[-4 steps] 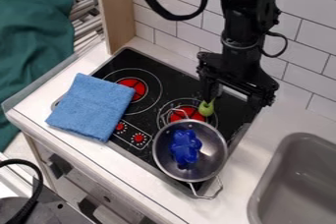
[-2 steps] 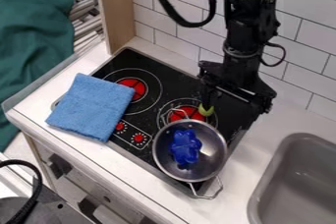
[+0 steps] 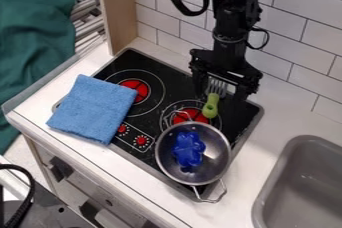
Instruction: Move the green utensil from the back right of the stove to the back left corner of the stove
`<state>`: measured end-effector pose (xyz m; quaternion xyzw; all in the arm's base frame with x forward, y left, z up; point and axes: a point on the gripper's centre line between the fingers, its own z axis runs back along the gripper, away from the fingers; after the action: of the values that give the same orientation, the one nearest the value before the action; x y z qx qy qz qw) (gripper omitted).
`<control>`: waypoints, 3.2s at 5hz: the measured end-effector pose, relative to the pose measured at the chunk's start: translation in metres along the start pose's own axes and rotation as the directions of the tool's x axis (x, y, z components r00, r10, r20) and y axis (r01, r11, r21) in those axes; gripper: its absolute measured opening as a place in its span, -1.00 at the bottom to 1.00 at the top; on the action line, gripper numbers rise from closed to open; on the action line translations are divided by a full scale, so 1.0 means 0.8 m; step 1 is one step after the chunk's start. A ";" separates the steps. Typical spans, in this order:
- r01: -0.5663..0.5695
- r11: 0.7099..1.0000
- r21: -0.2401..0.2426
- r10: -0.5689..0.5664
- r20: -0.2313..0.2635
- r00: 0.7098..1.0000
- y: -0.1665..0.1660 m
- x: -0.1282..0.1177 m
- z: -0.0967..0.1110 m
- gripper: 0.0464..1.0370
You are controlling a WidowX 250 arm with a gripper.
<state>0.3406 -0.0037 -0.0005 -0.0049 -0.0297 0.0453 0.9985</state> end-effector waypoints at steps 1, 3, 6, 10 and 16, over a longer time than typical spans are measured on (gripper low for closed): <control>-0.007 1.000 0.006 0.007 -0.002 1.000 0.016 0.014 -0.006 0.94; -0.010 0.999 -0.033 0.008 -0.055 0.998 0.009 0.023 -0.041 0.94; 0.018 1.000 -0.010 -0.018 -0.070 0.997 0.013 0.022 -0.042 -0.37; 0.032 0.999 0.013 -0.032 -0.005 0.999 0.013 0.034 -0.021 -0.58; 0.048 0.995 0.087 -0.053 0.066 0.996 0.180 0.010 0.030 -0.58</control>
<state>0.3341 0.1407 0.0223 0.0401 -0.0620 0.0214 0.9970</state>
